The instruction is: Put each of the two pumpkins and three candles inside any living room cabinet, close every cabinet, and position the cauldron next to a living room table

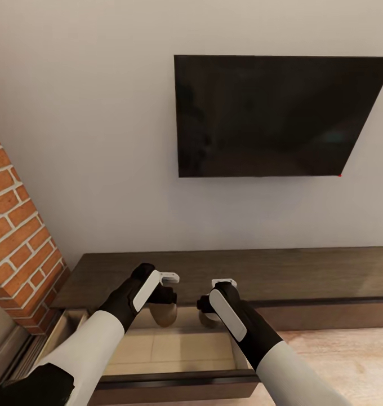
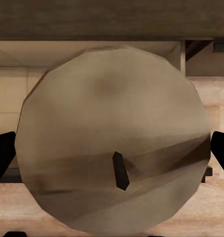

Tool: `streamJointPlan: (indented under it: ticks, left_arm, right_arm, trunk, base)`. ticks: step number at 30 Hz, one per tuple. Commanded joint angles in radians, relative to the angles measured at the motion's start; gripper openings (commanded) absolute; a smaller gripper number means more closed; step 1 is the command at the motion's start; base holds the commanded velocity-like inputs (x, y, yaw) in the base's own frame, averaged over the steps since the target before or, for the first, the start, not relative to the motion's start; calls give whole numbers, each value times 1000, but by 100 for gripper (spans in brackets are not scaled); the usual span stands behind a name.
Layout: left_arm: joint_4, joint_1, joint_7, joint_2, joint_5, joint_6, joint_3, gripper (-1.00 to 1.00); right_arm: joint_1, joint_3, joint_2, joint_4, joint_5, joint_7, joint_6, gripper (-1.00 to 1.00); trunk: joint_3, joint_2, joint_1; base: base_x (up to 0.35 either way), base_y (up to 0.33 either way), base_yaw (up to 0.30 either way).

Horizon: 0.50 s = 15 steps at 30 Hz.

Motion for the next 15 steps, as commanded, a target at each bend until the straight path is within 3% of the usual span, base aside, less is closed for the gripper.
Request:
streamJointPlan:
  ticks: [1,15]
  left_arm:
    - [0,-1,10,0,11,2,-3,-100]
    - [7,-1,10,0,11,2,-3,-100]
  right_arm:
    - [-1,2,0,-1,-9,-9,1,-100]
    - [-1,2,-1,-1,-9,-8,1,-100]
  trunk:
    - [-4,-8,4]
    - [-48,-106,58]
  base:
    - [0,0,0]
    - [0,0,0]
